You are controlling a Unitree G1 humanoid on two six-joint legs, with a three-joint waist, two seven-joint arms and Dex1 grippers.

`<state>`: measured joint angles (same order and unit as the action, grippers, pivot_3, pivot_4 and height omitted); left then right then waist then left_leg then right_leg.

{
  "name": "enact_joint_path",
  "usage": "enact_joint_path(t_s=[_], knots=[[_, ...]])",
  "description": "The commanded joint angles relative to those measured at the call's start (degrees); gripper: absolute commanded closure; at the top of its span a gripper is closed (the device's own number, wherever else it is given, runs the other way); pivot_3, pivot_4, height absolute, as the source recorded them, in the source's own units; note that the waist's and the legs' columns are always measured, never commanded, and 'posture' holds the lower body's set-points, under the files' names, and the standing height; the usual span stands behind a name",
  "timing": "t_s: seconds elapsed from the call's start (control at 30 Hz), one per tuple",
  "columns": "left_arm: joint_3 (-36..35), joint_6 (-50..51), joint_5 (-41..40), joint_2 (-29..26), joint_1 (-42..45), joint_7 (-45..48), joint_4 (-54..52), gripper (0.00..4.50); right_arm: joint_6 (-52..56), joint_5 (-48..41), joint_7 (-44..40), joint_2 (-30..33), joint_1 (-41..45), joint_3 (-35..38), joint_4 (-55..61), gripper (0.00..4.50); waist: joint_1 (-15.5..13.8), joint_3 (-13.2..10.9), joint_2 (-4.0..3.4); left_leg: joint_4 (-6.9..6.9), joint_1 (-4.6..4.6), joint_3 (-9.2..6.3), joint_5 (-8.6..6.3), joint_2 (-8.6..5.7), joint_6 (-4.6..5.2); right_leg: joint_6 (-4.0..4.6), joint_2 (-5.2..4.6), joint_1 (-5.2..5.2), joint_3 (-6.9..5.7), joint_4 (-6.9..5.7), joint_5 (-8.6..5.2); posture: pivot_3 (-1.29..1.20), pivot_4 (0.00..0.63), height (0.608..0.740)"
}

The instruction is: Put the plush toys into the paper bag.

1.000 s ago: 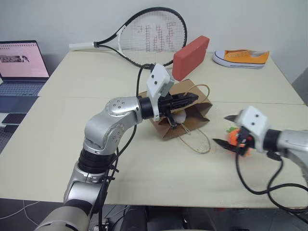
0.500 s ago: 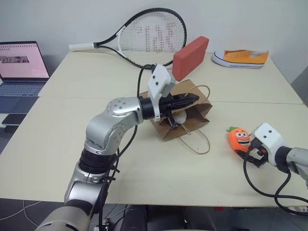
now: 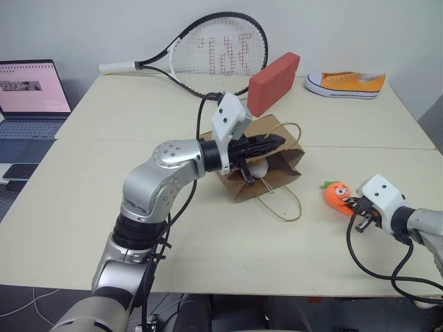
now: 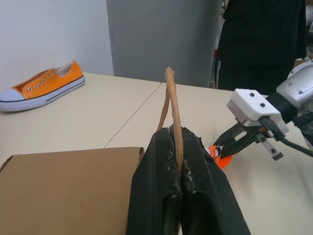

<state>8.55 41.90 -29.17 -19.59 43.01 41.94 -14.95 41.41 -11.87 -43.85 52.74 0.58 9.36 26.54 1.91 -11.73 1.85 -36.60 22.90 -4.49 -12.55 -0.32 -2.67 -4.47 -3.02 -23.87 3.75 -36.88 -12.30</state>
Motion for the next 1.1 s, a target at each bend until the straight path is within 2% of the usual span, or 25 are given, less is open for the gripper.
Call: enact_joint_path(t_s=[0.03,0.17,0.3,0.57,0.83,1.1], knots=[[-1.0,-0.4,-0.9,0.1,0.6,0.2,-1.3,4.50,4.0,-5.8,-3.1,2.0,3.9,2.2,8.2,4.48,0.1,0.0,0.00,-0.01,0.00,0.00,0.00,0.00,0.00,-0.01,0.00,0.00,0.00,0.00,0.01,0.00,0.150,0.740],[-1.2,-0.5,-1.0,0.2,1.1,0.2,-1.0,4.50,8.3,-10.3,-3.0,1.1,8.8,-0.5,12.3,4.48,-0.2,0.0,0.01,-0.09,-0.02,-0.11,0.00,0.01,0.00,-0.01,0.01,0.14,-0.10,0.02,0.00,0.00,0.150,0.740],[-1.4,-0.3,-1.3,0.4,1.2,0.1,-1.2,4.50,11.2,-11.1,1.1,-3.9,15.7,-6.8,12.2,4.48,-0.1,0.0,0.02,-0.19,0.01,-0.10,-0.01,-0.01,0.00,0.02,0.00,0.17,-0.06,0.08,-0.01,0.00,0.150,0.740],[-1.7,0.1,-1.5,0.5,1.1,0.1,-1.8,4.50,4.7,0.7,10.6,-12.7,25.0,-20.0,0.5,4.48,-0.1,0.0,0.01,-0.21,0.01,-0.10,0.00,-0.02,0.00,0.02,0.00,0.16,-0.05,0.05,0.01,0.00,0.150,0.740],[-1.9,0.4,-1.8,-0.1,0.7,0.1,-2.6,4.50,-3.2,10.8,17.8,-19.1,27.6,-24.5,-7.8,4.48,-0.1,0.0,0.00,-0.15,0.01,-0.12,-0.01,-0.02,0.00,-0.01,0.00,0.12,-0.07,0.02,0.03,0.00,0.150,0.740],[-1.4,0.2,-2.2,-0.3,0.6,0.2,-2.6,4.50,-7.2,17.5,24.2,-26.5,29.4,-25.3,-13.7,4.48,0.0,0.0,0.00,-0.15,0.02,-0.14,-0.01,-0.01,0.00,-0.01,0.01,0.11,-0.09,0.01,0.03,0.00,0.150,0.740]])
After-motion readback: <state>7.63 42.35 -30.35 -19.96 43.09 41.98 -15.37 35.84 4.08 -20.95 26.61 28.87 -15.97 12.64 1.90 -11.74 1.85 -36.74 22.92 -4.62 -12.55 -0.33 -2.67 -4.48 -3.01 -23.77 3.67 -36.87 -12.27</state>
